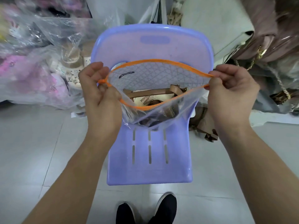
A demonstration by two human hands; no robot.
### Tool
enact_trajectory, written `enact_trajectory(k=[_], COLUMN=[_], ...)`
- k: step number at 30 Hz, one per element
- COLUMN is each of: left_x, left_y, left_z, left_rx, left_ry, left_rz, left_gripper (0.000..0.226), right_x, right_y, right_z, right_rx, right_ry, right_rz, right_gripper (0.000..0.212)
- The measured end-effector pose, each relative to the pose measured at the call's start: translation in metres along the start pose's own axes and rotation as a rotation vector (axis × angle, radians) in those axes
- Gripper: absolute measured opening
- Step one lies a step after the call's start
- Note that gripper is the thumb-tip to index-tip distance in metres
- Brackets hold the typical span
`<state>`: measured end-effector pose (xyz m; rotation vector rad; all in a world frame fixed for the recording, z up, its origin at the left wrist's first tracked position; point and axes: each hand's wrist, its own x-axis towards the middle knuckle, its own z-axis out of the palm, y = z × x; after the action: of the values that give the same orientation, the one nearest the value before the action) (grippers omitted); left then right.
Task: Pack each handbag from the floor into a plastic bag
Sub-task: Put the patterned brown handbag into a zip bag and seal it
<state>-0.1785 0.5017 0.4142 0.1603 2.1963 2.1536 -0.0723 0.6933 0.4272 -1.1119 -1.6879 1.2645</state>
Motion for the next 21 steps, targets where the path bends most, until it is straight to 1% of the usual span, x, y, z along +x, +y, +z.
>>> enact_trajectory(k=[2,5,6,8,10,13,15,16,18,19,21], left_x=[-0.004,-0.003,-0.002,-0.001,-0.003,-0.004,0.000,0.003,0.010,0.012,0.010], left_y=[-0.004,-0.008,-0.008,-0.010,-0.010,-0.015,-0.016,-0.017,-0.016,-0.017,-0.013], left_z=[-0.004,-0.010,-0.012,-0.017,-0.018,-0.020,-0.022,-0.024,-0.030,-0.034,-0.036], left_rx=[0.021,-0.089,-0.107,-0.099,-0.030,0.064,0.077,0.041,-0.157,-0.209,-0.133], left_ry=[-0.020,-0.020,-0.019,-0.029,-0.026,-0.014,0.019,0.063,0.124,0.125,0.070], left_rz=[0.005,-0.045,-0.058,-0.060,-0.027,0.033,0.040,-0.005,-0.125,-0.154,-0.123], left_gripper=[0.056,0.053,0.053,0.052,0.047,0.027,0.026,0.023,0.014,0.017,0.028], right_x=[0.000,-0.004,-0.006,-0.009,-0.010,-0.008,-0.007,-0.007,-0.007,-0.006,-0.002], right_y=[0.003,0.008,0.011,0.012,0.013,0.013,0.012,0.011,0.008,0.005,0.002], right_z=[0.000,-0.004,-0.005,-0.006,-0.006,-0.005,-0.001,0.000,0.004,0.006,0.012], right_rx=[0.108,0.051,0.028,-0.020,-0.056,-0.022,0.004,0.015,0.036,0.058,0.112], right_ry=[-0.063,-0.227,-0.274,-0.323,-0.294,-0.232,-0.201,-0.185,-0.148,-0.124,-0.082], right_rz=[0.082,0.120,0.112,0.079,0.079,0.159,0.202,0.222,0.267,0.306,0.397], right_gripper=[0.028,0.042,0.043,0.034,0.029,0.028,0.029,0.030,0.027,0.025,0.023])
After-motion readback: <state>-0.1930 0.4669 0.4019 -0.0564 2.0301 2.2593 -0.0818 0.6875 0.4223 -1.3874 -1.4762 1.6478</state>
